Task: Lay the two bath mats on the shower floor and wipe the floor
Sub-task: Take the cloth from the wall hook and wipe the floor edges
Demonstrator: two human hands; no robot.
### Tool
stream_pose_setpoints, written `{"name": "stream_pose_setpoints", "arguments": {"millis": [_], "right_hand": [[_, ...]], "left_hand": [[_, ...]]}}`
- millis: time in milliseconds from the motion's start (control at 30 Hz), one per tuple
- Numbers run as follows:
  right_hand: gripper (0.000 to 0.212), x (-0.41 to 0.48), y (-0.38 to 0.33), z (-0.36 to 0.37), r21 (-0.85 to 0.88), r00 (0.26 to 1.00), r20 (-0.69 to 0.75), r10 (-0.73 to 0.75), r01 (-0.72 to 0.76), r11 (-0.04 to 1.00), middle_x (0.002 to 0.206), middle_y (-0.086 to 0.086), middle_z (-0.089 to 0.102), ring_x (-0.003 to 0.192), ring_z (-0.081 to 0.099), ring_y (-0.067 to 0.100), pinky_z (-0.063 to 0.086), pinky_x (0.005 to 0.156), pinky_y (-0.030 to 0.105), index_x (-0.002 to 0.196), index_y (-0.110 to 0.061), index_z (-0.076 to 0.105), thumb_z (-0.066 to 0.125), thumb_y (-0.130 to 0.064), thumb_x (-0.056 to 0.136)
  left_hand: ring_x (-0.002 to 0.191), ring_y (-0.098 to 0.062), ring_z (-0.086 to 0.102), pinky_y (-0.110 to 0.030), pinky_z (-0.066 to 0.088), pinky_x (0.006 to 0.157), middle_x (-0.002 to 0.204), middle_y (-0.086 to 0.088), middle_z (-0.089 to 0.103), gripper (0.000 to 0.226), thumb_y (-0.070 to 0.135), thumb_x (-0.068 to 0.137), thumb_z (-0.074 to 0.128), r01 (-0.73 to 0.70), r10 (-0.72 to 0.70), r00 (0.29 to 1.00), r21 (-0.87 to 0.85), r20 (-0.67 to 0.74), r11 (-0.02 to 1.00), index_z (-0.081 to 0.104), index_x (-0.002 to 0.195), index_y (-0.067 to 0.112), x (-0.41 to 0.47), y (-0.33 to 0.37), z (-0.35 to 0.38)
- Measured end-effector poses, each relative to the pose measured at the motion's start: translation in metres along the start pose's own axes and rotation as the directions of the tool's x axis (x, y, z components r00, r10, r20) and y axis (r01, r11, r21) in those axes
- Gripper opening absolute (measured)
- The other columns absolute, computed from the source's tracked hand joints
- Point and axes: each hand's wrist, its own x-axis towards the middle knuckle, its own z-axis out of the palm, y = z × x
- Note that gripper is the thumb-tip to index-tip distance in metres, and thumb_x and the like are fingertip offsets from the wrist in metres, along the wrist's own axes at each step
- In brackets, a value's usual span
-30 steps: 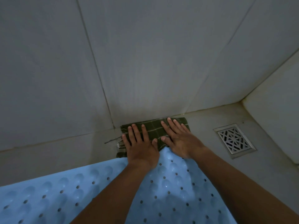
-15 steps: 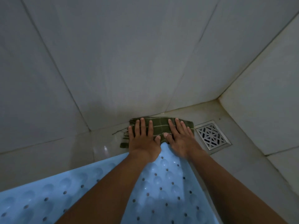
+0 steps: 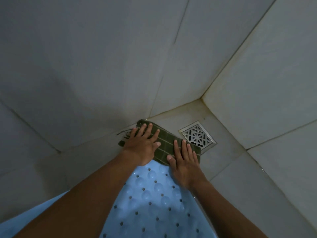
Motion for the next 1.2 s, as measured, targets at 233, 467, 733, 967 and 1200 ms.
{"name": "stream_pose_setpoints", "arguments": {"millis": [233, 467, 733, 967, 1200], "right_hand": [[0.062, -0.005, -0.003, 0.002, 0.089, 0.994, -0.067, 0.09, -0.084, 0.992, 0.166, 0.009, -0.01, 0.153, -0.011, 0.024, -0.01, 0.118, 0.037, 0.159, -0.025, -0.004, 0.011, -0.05, 0.104], [0.076, -0.002, -0.011, 0.0, -0.034, 0.993, -0.001, 0.118, -0.118, 0.992, 0.163, 0.012, -0.021, 0.15, -0.02, 0.028, -0.011, 0.118, 0.043, 0.153, -0.023, -0.022, -0.016, -0.057, 0.085], [0.064, -0.001, -0.012, -0.003, -0.031, 0.991, 0.054, 0.122, -0.121, 0.992, 0.163, 0.014, -0.022, 0.15, -0.022, 0.03, -0.013, 0.117, 0.045, 0.155, -0.022, -0.019, 0.004, -0.05, 0.102], [0.063, -0.002, -0.002, 0.001, 0.056, 0.998, 0.01, 0.068, -0.069, 0.996, 0.162, 0.013, -0.025, 0.149, -0.025, 0.027, -0.015, 0.118, 0.043, 0.155, -0.023, -0.018, 0.007, -0.05, 0.104], [0.065, -0.016, 0.042, 0.003, 0.074, 0.997, 0.062, 0.048, -0.053, 0.996, 0.161, 0.01, -0.028, 0.148, -0.027, 0.024, -0.014, 0.12, 0.041, 0.154, -0.027, -0.021, 0.011, -0.053, 0.104]], "left_hand": [[0.15, -0.024, -0.02, -0.047, -0.012, 0.121, 0.164, -0.006, -0.021, 0.061, 0.047, 0.105, 0.015, -0.096, 0.09, 0.993, 0.072, 0.079, 0.993, -0.01, 0.158, 0.028, 0.012, -0.004, -0.002], [0.15, -0.022, -0.02, -0.047, -0.012, 0.121, 0.163, -0.004, -0.023, 0.061, 0.049, 0.105, 0.013, -0.125, 0.115, 0.986, 0.076, 0.122, 0.989, -0.011, 0.157, 0.031, 0.014, -0.007, -0.008], [0.15, -0.022, -0.022, -0.047, -0.011, 0.121, 0.162, -0.004, -0.027, 0.06, 0.047, 0.105, 0.013, -0.095, 0.085, 0.989, 0.08, 0.118, 0.992, -0.016, 0.156, 0.032, 0.018, -0.006, -0.003], [0.15, -0.025, -0.022, -0.049, -0.01, 0.121, 0.161, -0.006, -0.028, 0.065, 0.041, 0.104, 0.021, 0.005, -0.034, 0.982, 0.154, 0.187, 0.988, -0.018, 0.155, 0.031, 0.026, 0.012, -0.007], [0.15, -0.035, -0.017, -0.054, -0.005, 0.121, 0.161, -0.016, -0.026, 0.069, 0.036, 0.105, 0.025, 0.029, -0.097, 0.959, 0.25, 0.266, 0.968, -0.02, 0.155, 0.02, 0.03, 0.067, -0.002]]}}
